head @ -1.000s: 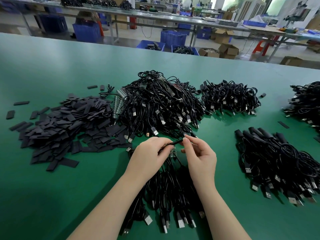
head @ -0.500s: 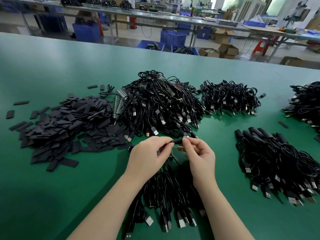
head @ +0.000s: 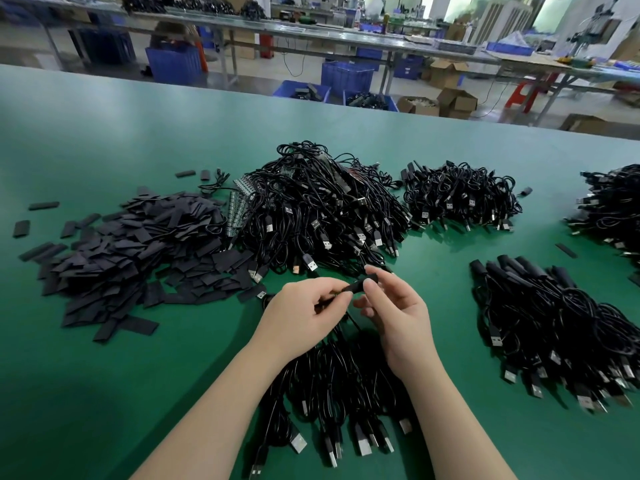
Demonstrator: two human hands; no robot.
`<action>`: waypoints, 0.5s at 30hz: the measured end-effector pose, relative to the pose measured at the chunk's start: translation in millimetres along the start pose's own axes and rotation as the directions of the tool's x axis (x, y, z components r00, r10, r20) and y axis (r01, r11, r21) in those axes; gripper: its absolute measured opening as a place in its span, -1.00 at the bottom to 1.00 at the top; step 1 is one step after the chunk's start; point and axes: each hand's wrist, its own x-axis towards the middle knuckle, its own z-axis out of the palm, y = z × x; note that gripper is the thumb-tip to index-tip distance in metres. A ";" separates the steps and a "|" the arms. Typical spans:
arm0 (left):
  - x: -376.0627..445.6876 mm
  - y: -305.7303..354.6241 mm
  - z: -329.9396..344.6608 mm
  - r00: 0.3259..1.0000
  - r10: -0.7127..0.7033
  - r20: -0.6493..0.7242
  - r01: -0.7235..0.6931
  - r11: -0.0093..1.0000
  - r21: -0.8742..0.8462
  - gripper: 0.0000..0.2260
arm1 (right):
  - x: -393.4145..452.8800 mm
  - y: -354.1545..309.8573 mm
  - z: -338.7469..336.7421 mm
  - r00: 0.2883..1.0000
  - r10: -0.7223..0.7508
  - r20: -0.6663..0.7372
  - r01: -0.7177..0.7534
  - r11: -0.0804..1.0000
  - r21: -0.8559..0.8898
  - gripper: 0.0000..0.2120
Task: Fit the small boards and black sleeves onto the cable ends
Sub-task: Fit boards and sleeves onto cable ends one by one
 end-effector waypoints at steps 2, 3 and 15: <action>-0.4 -0.5 1.8 1.000 -0.003 -0.011 0.002 0.999 -0.046 -0.77 | 0.7 0.9 0.5 0.999 -0.006 -0.041 0.006 1.000 0.006 -0.82; -0.6 -0.7 2.5 1.000 0.006 -0.028 -0.008 0.998 -0.059 -0.74 | 0.9 1.3 0.8 0.998 -0.005 -0.063 0.006 1.000 0.015 -0.85; 0.4 -3.9 4.4 0.978 0.070 -0.196 -0.085 0.994 -0.071 -0.79 | -0.1 -0.2 1.3 0.999 0.051 0.004 -0.051 0.991 0.125 -0.76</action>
